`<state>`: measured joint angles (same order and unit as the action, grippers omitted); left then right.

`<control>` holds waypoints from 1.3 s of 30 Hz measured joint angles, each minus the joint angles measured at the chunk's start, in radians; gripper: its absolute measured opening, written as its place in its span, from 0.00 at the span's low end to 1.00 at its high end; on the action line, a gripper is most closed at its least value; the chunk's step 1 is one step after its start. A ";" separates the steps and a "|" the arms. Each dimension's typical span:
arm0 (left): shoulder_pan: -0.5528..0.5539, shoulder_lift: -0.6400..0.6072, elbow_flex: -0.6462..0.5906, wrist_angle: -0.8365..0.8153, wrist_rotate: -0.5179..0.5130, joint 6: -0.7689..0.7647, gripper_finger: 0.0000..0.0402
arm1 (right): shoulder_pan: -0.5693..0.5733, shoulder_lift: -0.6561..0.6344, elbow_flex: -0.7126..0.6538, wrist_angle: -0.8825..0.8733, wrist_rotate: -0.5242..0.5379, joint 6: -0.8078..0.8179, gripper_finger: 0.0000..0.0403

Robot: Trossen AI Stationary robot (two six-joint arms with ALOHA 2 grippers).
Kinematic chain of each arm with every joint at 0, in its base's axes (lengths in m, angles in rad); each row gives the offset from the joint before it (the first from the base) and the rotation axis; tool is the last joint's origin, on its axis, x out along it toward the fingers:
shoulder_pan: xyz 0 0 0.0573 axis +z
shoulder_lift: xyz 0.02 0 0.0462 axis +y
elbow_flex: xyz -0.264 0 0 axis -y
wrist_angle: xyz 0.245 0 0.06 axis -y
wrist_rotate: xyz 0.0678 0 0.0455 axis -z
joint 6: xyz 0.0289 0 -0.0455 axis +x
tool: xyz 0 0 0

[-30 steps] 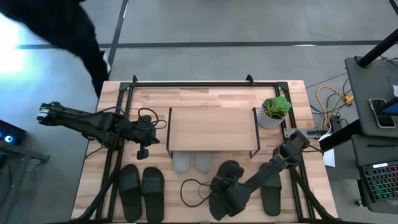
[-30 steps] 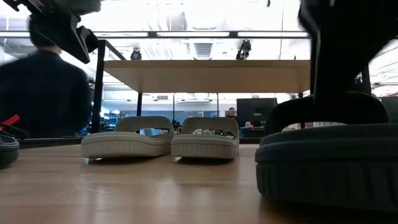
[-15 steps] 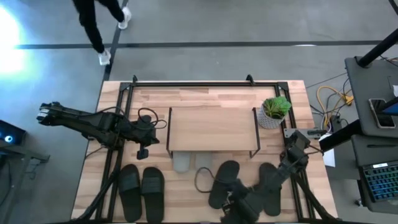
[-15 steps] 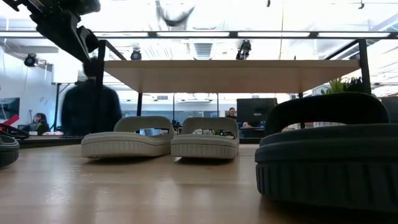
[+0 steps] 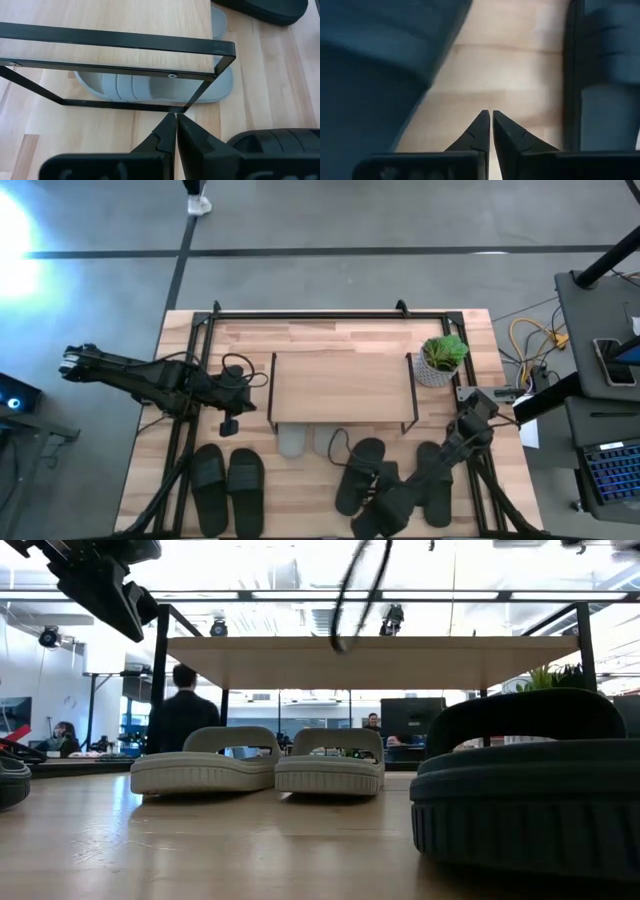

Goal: Pick and place slides into the shelf
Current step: Adjust the black slide near the shelf, then move the right black slide beside the other black slide under the shelf

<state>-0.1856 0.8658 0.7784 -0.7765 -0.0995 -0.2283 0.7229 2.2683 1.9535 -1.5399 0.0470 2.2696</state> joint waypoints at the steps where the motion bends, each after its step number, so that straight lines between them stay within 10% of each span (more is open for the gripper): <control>1: 0.000 0.000 0.000 -0.001 0.004 0.000 0.00 | -0.002 0.001 -0.025 0.006 0.002 0.000 0.03; 22: 0.000 0.000 0.000 -0.026 0.039 0.000 0.00 | -0.092 0.001 -0.192 0.174 0.240 -0.107 0.03; 35: 0.000 0.000 0.000 -0.018 0.039 -0.001 0.00 | 0.105 -0.012 -0.037 -0.023 -0.138 0.026 0.04; 39: 0.000 0.000 0.000 0.008 0.074 -0.028 0.00 | 0.134 -0.029 -0.013 0.232 0.078 0.034 0.06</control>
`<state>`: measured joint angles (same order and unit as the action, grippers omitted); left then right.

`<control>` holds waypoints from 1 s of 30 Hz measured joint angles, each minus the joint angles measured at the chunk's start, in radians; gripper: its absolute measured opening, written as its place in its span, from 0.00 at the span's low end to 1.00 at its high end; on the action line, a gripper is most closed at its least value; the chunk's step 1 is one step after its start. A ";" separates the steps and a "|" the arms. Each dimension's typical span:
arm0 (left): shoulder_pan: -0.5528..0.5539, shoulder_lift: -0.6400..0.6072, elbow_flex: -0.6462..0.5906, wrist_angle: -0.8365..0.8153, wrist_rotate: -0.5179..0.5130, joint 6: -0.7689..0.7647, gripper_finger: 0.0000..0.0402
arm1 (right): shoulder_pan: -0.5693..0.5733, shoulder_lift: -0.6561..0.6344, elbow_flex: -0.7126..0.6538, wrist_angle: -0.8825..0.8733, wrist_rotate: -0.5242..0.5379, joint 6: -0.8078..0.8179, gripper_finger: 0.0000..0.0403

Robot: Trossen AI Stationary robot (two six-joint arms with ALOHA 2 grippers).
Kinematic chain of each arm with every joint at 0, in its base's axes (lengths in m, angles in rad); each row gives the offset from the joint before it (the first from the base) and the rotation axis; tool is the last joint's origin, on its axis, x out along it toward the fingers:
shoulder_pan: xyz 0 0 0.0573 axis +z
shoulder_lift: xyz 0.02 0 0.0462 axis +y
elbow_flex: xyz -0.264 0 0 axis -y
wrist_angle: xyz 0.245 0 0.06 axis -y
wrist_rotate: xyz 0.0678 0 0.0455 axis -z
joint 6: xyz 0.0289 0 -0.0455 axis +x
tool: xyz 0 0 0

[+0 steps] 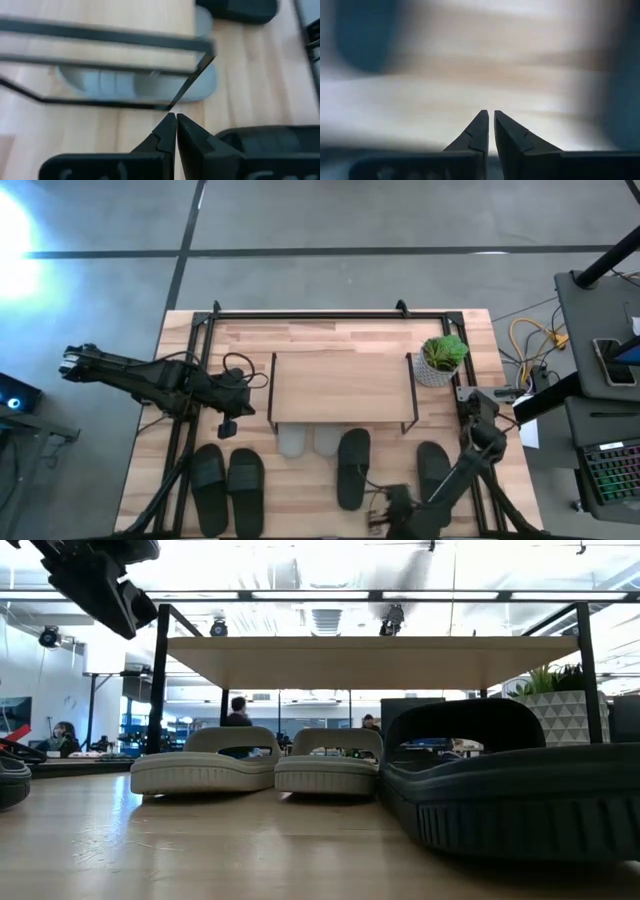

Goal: Pick and place slides into the shelf
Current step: Move the right black slide beside the other black slide under the shelf

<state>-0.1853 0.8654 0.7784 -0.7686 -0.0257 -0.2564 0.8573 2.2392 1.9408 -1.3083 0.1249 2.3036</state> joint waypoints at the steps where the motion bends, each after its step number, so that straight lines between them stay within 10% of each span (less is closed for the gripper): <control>1: 0.000 0.000 0.000 0.017 0.020 0.000 0.00 | 0.004 -0.013 -0.001 0.118 0.120 -0.018 0.06; 7: -0.001 0.000 0.000 0.109 0.110 -0.037 0.00 | 0.014 -0.046 -0.033 0.683 0.912 -0.140 0.05; 10: -0.001 0.000 0.000 0.153 0.127 -0.090 0.00 | -0.005 -0.047 -0.035 0.698 1.027 -0.120 0.05; 18: 0.000 0.000 0.000 0.188 0.197 -0.180 0.00 | -0.071 -0.021 -0.043 0.590 0.513 -0.043 0.05; 30: 0.000 0.000 0.000 0.185 0.197 -0.178 0.00 | -0.106 -0.024 -0.033 0.085 -0.463 -0.557 0.06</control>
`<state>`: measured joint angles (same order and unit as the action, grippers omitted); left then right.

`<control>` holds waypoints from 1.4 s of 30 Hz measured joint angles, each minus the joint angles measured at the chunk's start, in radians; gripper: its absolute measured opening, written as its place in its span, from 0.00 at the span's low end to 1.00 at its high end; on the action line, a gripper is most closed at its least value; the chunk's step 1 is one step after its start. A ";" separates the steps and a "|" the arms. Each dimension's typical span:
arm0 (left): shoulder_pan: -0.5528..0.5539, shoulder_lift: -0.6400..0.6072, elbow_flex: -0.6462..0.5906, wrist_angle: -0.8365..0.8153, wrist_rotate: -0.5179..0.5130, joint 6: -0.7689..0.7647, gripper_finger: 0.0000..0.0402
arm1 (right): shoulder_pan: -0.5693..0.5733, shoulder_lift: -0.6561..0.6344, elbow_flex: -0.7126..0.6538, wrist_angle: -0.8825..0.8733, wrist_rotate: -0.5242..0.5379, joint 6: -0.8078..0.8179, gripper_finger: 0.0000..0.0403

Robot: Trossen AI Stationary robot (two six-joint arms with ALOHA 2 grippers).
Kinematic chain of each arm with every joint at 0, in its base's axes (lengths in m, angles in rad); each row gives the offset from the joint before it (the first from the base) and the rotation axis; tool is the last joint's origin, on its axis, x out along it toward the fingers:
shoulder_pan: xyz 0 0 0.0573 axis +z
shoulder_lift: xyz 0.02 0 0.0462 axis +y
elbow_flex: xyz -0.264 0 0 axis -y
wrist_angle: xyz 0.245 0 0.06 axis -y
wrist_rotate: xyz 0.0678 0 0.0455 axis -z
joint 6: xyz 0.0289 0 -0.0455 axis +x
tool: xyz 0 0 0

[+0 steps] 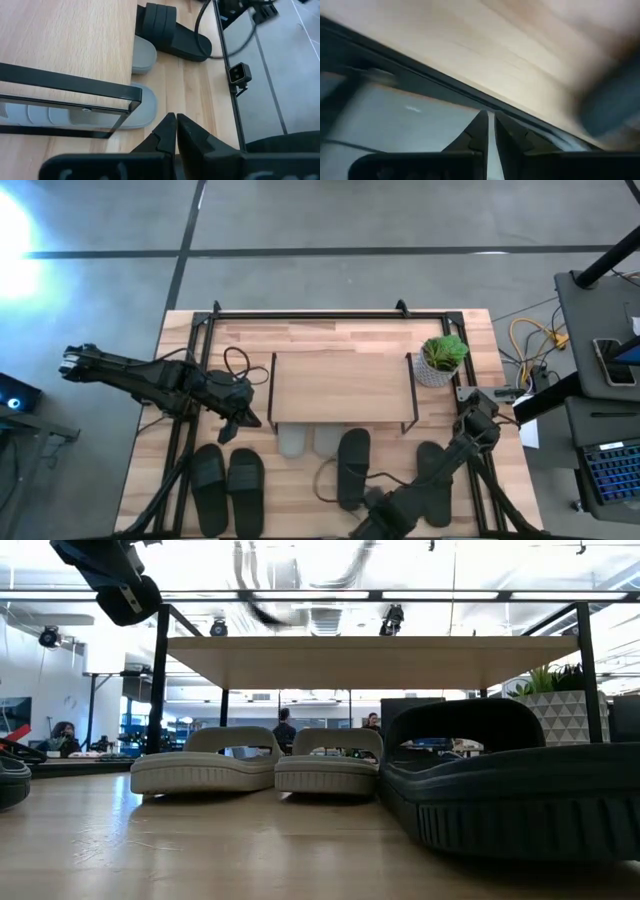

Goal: Pick and place slides into the shelf
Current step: Move the right black slide beside the other black slide under the shelf

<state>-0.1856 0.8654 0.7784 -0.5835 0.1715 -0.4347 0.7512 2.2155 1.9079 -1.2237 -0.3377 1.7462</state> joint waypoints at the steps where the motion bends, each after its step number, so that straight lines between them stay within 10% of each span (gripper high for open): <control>1: 0.000 0.000 0.000 0.000 0.000 0.000 0.00 | 0.004 -0.001 0.001 -0.071 -0.040 -0.021 0.06; 5: 0.000 0.000 0.000 0.000 0.000 0.000 0.00 | 0.033 -0.008 0.001 -0.351 -0.102 -0.053 0.06; 24: 0.000 0.000 0.000 0.000 -0.004 -0.031 0.00 | 0.298 -0.038 -0.157 -0.348 0.125 0.151 0.39; 42: 0.000 0.052 0.000 0.004 -0.055 -0.031 0.00 | 0.368 -0.224 -0.414 -0.349 0.396 0.163 0.37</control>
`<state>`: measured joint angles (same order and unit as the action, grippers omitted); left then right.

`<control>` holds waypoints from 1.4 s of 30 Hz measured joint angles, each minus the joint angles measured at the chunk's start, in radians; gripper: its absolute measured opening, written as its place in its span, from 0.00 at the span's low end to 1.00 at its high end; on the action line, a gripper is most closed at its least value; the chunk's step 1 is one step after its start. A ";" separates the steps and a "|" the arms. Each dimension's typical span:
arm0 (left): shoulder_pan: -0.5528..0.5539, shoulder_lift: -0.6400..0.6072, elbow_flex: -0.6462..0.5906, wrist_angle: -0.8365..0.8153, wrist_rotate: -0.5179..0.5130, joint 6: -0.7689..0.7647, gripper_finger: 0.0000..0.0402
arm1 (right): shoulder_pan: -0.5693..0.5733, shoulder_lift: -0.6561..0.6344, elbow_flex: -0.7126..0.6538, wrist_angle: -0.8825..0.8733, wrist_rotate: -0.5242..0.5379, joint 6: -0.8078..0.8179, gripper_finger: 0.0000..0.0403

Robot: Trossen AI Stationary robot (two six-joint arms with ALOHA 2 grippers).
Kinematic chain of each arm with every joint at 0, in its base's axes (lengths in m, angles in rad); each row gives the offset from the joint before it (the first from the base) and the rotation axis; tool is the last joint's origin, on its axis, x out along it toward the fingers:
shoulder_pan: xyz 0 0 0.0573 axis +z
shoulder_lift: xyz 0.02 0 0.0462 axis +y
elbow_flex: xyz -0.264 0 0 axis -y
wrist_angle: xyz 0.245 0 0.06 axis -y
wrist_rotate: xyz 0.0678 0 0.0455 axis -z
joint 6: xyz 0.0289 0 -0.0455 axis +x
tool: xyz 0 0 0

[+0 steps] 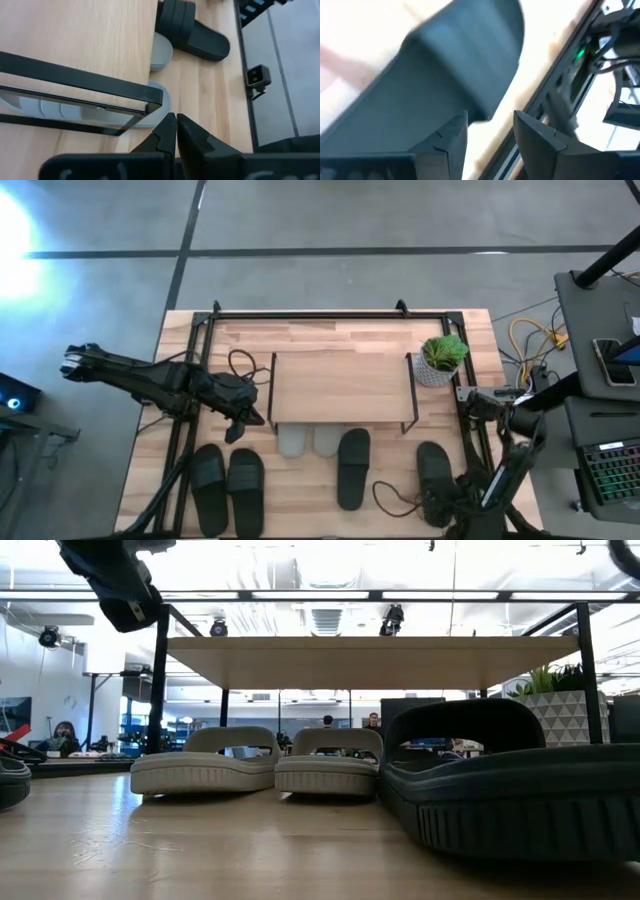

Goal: Pick and place slides into the shelf
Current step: Move the right black slide beside the other black slide under the shelf

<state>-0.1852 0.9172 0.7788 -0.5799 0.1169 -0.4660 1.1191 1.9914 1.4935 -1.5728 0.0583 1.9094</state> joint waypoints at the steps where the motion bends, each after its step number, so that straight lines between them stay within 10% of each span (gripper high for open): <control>1: 0.000 0.012 0.000 0.001 0.000 0.000 0.00 | 0.000 -0.030 -0.026 0.001 0.013 0.015 0.37; 42: 0.000 0.095 0.006 0.075 0.001 0.112 0.00 | -0.022 -0.014 -0.111 0.131 0.100 -0.248 0.37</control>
<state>-0.1856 1.0126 0.7845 -0.5045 0.1177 -0.3540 1.0967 1.9769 1.3826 -1.4415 0.1586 1.6618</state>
